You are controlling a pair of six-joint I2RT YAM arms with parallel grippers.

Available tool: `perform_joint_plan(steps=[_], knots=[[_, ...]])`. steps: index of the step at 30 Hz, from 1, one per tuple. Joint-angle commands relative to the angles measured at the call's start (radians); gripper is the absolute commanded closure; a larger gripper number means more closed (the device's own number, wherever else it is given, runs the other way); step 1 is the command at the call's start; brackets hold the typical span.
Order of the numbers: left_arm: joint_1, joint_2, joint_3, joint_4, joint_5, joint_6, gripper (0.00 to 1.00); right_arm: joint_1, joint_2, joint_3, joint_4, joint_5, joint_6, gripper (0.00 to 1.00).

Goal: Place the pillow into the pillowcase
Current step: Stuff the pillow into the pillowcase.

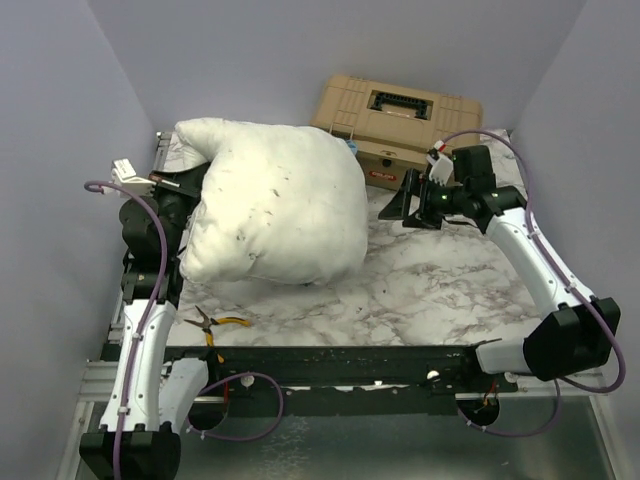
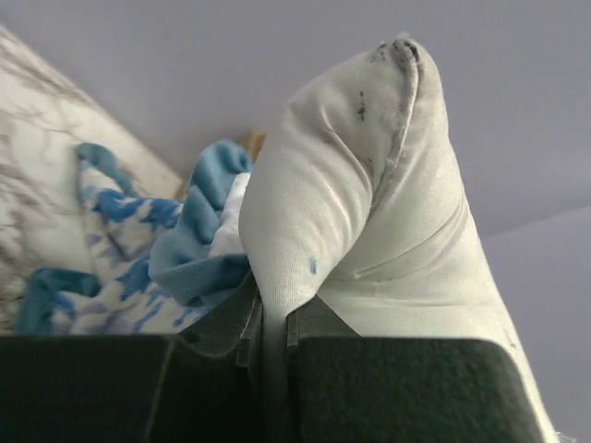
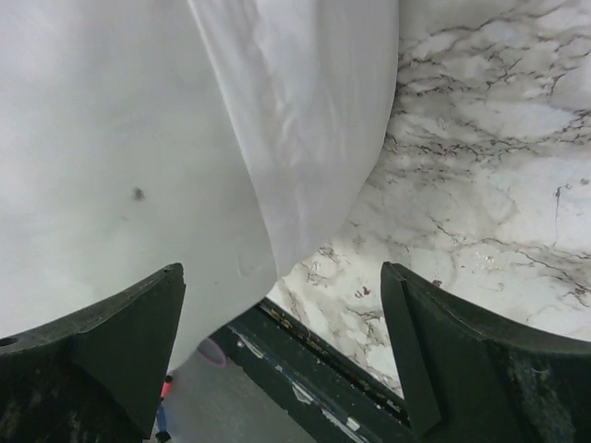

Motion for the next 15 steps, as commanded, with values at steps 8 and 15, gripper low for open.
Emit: perform_joint_plan(steps=[8,15], knots=[[0.109,0.150,0.203,-0.460,-0.155,0.504,1.00,0.122,0.194,0.028,0.138,0.025,0.003,0.09],[0.109,0.141,0.192,-0.458,-0.146,0.533,1.00,0.151,0.308,0.235,0.130,0.013,0.008,0.10]])
